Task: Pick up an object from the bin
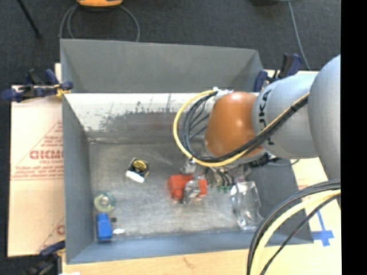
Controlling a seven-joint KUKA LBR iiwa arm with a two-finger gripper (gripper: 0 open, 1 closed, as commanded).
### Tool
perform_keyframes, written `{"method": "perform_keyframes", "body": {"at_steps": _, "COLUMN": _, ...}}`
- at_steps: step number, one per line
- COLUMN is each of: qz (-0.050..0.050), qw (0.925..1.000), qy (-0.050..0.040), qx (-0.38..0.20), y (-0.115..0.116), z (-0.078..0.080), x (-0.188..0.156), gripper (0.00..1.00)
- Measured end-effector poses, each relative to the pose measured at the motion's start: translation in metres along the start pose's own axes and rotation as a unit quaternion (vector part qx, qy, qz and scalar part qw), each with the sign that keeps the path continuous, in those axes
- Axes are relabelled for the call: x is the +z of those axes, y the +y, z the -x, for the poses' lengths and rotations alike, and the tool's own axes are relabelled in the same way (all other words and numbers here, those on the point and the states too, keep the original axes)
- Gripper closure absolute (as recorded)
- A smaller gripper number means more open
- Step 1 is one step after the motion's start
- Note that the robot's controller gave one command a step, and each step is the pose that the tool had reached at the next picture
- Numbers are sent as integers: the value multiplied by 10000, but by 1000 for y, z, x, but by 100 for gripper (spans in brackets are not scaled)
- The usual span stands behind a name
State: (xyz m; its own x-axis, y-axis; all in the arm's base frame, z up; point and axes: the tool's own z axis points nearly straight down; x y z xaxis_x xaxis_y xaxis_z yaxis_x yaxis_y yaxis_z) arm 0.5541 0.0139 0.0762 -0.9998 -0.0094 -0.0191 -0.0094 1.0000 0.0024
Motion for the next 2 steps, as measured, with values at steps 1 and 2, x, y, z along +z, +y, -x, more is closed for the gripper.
{"method": "perform_keyframes", "body": {"at_steps": 1, "qz": 4, "qw": 10000, "qy": -23, "qx": -93, "y": -9, "z": -11, "x": 0, "gripper": 100}}
{"method": "perform_keyframes", "body": {"at_steps": 2, "qz": -20, "qw": 10000, "qy": 36, "qx": -73, "y": -33, "z": -6, "x": -137, "gripper": 100}}
